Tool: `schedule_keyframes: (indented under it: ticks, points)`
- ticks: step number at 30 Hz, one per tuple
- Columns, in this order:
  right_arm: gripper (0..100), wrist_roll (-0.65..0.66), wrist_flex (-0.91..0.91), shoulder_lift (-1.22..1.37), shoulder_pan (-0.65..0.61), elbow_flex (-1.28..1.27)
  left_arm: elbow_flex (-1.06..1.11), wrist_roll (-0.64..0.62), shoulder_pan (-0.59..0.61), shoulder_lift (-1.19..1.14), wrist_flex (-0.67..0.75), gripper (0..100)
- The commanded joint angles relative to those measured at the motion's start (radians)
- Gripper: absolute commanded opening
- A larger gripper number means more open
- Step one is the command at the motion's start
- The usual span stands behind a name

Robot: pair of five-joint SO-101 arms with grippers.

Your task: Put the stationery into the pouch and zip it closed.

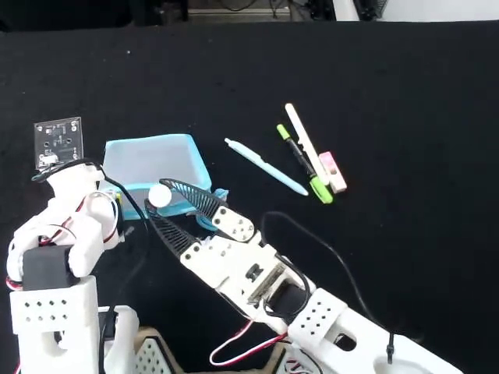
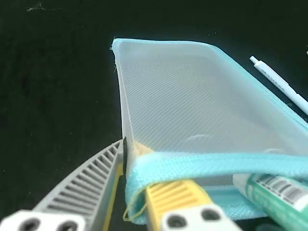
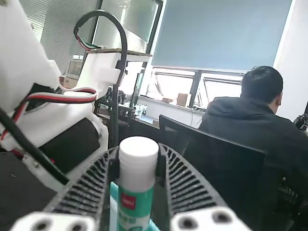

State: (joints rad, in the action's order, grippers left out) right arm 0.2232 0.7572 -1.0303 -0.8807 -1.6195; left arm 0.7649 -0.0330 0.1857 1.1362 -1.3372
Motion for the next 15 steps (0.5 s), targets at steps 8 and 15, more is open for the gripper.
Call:
schedule_keyframes:
  ticks: [8,15]
  points:
    - [21.1,0.006,-0.259,-0.021,0.009,0.068,-0.064,0.011,-0.010,0.000,-0.002,3]
    - [18.6,0.006,-0.322,-0.021,-0.052,0.093,-0.064,0.011,-0.010,0.000,-0.002,3]
